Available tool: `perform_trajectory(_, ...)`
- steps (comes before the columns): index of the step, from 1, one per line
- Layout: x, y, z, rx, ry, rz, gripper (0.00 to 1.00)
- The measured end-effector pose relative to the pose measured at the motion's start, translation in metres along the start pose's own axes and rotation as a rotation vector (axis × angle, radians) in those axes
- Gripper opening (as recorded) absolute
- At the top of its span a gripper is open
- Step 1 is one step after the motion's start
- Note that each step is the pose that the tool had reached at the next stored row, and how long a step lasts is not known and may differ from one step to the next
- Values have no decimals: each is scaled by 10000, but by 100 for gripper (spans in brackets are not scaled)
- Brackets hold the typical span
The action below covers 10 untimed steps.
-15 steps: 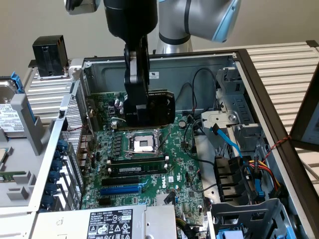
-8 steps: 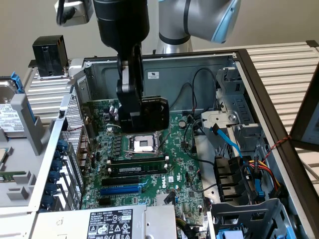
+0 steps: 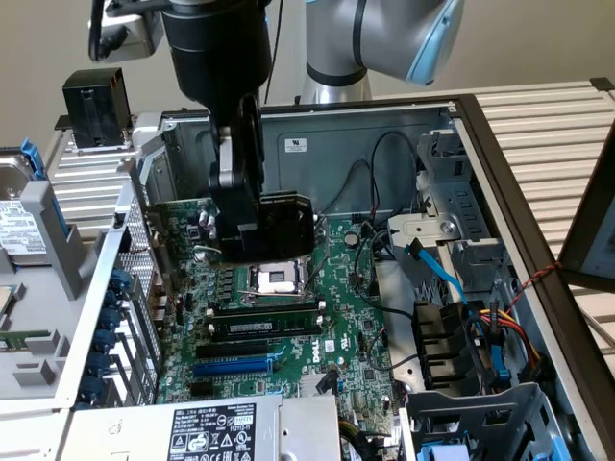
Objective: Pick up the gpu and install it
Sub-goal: 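Insert the gpu into the slot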
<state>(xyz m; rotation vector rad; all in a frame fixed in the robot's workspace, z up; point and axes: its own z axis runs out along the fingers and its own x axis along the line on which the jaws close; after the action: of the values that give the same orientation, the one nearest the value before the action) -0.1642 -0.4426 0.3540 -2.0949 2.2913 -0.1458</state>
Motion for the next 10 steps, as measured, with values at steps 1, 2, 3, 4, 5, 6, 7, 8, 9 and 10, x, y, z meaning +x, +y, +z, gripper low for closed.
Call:
perform_trajectory(1, 4, 3, 6, -2, -12, -11, 28)
perform_trajectory(2, 14, 4, 15, -4, -44, -21, 28)
perform_trajectory(3, 24, 4, 25, -6, -81, -32, 28)
perform_trajectory(4, 31, 4, 36, -9, -117, -34, 28)
perform_trajectory(5, 42, 4, 45, -22, -179, -31, 28)
perform_trajectory(6, 54, 3, 52, -44, -261, -25, 28)
perform_trajectory(7, 63, 3, 57, -74, -343, -18, 28)
perform_trajectory(8, 73, 3, 62, -119, -415, -13, 28)
perform_trajectory(9, 79, 3, 70, -170, -443, -11, 28)
perform_trajectory(10, 80, 3, 75, -210, -442, -12, 28)
